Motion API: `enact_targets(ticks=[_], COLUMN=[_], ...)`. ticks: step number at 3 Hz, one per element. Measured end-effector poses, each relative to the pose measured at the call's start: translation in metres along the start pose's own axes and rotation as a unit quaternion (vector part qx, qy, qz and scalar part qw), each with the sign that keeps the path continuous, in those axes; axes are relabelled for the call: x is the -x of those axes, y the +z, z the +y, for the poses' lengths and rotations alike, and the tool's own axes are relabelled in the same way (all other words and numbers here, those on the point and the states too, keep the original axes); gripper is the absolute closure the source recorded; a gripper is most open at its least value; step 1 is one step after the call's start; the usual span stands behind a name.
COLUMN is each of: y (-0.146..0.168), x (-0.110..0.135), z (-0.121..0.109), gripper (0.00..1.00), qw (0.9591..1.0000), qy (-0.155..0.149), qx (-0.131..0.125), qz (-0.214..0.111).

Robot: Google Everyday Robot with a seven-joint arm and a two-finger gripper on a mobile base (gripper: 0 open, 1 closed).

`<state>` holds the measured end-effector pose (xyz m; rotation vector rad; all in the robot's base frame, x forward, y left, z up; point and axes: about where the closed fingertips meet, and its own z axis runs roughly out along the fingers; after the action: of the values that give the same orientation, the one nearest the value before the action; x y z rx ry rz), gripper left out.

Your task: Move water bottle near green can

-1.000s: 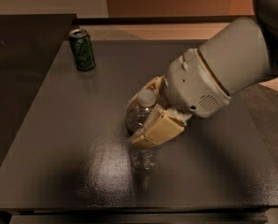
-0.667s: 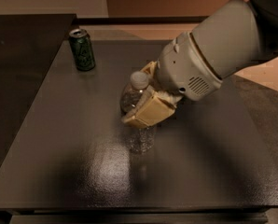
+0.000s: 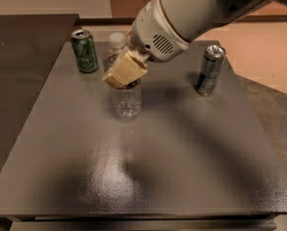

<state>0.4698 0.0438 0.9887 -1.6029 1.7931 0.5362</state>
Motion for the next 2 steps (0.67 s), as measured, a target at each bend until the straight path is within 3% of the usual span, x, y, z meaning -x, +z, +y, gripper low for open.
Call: enact_targets(ticks=[2], y=[0.064], x=[0.032], z=[-0.08], gripper=[1.0], qw=[0.9985], qy=[0.037], qx=[-0.035], qz=[0.019])
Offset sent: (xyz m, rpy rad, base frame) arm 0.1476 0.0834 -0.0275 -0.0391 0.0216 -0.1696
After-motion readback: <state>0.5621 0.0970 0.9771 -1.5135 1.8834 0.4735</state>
